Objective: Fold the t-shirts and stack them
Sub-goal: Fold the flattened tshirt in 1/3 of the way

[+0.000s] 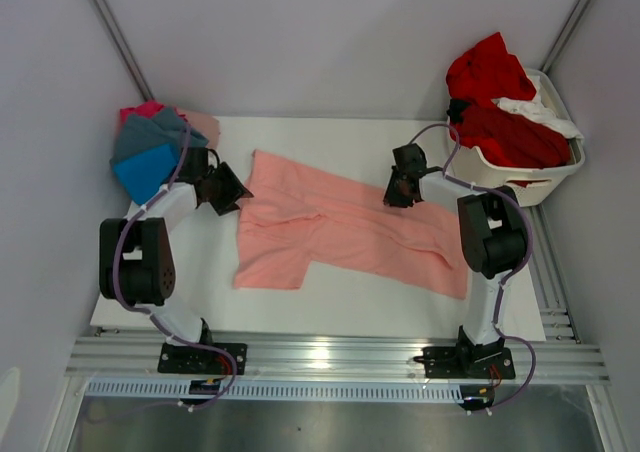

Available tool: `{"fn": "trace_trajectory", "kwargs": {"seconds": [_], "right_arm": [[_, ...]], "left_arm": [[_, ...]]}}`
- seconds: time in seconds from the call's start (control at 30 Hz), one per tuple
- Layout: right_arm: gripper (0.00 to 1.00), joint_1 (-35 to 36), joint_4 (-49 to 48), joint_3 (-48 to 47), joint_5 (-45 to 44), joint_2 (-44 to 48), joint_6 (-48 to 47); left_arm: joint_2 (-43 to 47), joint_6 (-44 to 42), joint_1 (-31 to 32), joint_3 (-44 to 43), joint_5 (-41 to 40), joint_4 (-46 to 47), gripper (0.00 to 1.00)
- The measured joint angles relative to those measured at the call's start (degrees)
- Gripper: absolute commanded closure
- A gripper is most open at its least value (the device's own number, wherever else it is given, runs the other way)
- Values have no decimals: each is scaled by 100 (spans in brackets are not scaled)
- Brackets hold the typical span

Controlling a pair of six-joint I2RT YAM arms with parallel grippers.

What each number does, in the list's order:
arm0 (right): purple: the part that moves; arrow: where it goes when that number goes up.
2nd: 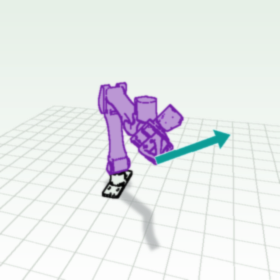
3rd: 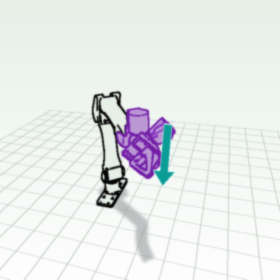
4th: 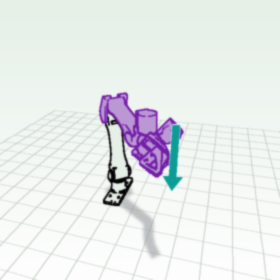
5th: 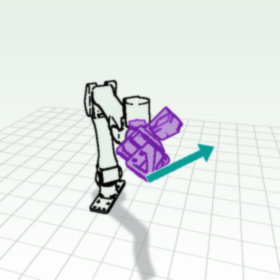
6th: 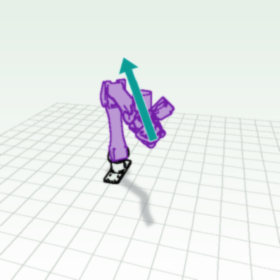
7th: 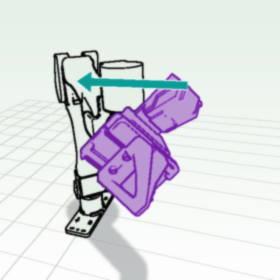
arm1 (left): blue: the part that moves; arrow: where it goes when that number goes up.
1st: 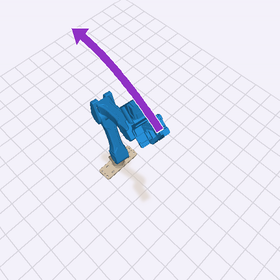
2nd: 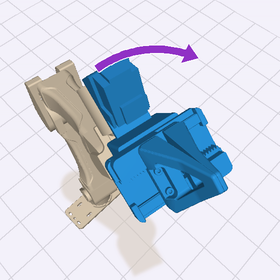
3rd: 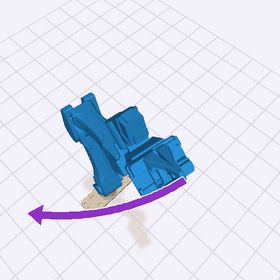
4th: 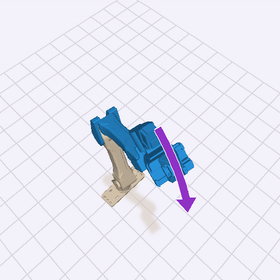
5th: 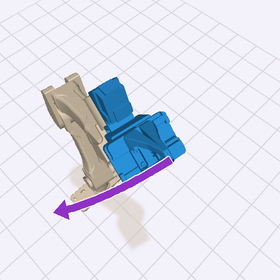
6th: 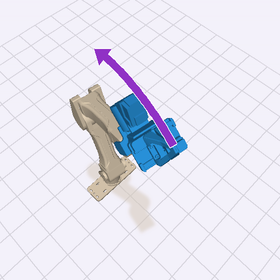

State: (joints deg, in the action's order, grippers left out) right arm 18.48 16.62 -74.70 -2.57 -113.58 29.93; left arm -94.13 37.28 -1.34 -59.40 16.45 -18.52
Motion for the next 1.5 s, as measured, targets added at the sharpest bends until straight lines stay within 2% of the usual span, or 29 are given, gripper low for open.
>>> {"fn": "trace_trajectory", "kwargs": {"seconds": [0.13,0.37,0.43,0.5,0.53,0.8,1.03,1.13,1.23,1.27,1.33,1.43,1.5], "right_arm": [[75,39,2,0,-7,2,-7],[75,79,2,0,-20,4,-9],[75,81,2,0,-20,4,-7],[75,83,2,0,-20,4,-7],[75,85,2,0,-20,4,-7],[76,101,7,0,-48,4,-2],[75,184,103,-46,-59,-4,4],[76,275,133,-90,-31,-31,2],[74,291,164,-116,-26,-39,0],[74,291,157,-116,-28,-39,-4],[72,284,111,-96,-26,-22,-26],[70,282,57,4,33,66,-98],[70,289,55,7,127,107,-142]], "left_arm": [[-492,-83,0,-496,-256,-219,44],[-918,-144,44,-638,-321,-492,56],[-1025,-164,105,-697,-343,-546,65],[-1080,-166,188,-726,-341,-599,95],[-1091,-199,221,-734,-356,-627,99],[-1075,-282,227,-804,-791,-879,100],[-549,-151,-570,-385,-997,-931,100],[-299,-120,-671,-195,-1102,-925,99],[-221,-129,-535,-153,-1228,-951,83],[-221,-138,-459,-153,-1300,-953,68],[-205,-155,-330,-153,-1381,-968,46],[-87,-164,-153,-153,-1464,-999,30],[37,-151,-74,-153,-1482,-1027,28]]}}
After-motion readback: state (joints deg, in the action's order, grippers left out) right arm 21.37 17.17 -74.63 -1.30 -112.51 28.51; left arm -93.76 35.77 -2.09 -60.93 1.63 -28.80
